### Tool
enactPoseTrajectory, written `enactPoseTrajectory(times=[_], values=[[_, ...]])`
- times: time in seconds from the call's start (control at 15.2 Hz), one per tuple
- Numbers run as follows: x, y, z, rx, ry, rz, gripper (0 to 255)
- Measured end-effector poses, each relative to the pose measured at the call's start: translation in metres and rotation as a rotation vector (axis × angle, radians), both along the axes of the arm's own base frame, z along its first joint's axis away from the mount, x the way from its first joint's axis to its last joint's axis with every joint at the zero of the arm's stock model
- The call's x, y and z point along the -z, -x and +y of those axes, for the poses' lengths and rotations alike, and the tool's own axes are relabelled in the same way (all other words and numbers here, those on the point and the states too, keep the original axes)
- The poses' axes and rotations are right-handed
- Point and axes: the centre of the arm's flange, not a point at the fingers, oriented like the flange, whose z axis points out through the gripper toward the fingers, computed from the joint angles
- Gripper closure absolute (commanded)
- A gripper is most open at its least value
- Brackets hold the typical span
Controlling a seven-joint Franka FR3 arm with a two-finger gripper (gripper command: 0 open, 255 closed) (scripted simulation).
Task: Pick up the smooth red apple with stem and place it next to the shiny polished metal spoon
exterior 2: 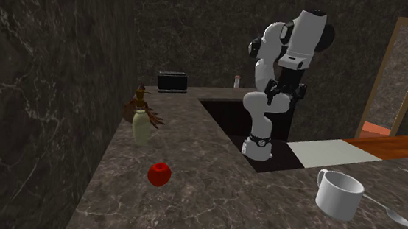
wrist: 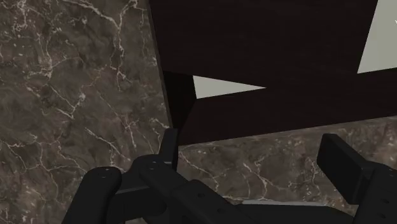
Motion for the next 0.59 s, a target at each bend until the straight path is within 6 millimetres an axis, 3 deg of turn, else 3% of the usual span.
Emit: enactPoseTrajectory(times=[0.2,0.59], values=[[0.005,-0.011,-0.012,0.007,0.0,0.007,0],[0.026,-0.056,-0.075,0.041,0.001,0.039,0]])
